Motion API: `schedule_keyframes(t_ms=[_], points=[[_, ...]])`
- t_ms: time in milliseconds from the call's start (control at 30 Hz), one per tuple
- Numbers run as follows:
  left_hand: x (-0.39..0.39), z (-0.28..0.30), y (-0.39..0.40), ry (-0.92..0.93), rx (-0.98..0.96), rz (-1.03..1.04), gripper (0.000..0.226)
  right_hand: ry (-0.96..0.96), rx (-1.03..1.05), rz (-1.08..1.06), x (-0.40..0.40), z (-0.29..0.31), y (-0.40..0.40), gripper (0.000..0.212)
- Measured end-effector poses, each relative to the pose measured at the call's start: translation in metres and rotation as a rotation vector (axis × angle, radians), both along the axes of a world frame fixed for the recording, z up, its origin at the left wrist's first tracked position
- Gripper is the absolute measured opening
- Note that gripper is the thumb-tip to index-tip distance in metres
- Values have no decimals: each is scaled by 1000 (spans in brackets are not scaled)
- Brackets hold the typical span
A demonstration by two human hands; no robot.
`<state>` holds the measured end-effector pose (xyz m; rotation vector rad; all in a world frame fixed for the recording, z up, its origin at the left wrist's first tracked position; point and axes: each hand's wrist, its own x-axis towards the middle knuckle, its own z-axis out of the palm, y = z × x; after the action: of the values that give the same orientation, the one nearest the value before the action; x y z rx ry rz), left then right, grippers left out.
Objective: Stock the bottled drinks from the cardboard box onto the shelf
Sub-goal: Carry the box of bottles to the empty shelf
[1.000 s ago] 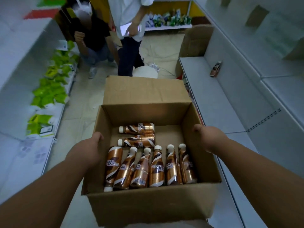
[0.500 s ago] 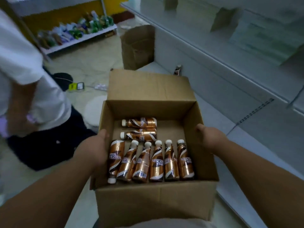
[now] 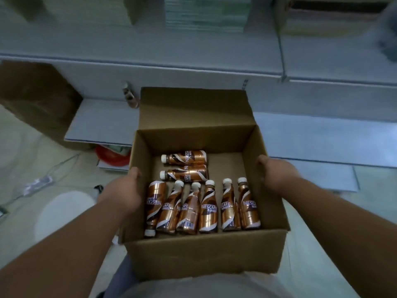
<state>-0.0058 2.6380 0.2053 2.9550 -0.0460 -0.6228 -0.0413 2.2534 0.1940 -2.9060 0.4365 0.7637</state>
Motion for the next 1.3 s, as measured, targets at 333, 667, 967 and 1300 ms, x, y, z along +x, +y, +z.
schedule_keyframes(t_ms=[333,667,967,1300], points=[[124,-57,-18,107,-77,-550,46,60,20,-601,-68,-47,59,67],[140,-116,-26,91,24,-819,43,65,86,-935,-117,-129,138,71],[99,-296,-18,181,41,-904,41,71,22,-1080,-178,-296,180,68],[86,-556,-20,226,95,-992,48,89,46,-1254,-209,-563,234,71]])
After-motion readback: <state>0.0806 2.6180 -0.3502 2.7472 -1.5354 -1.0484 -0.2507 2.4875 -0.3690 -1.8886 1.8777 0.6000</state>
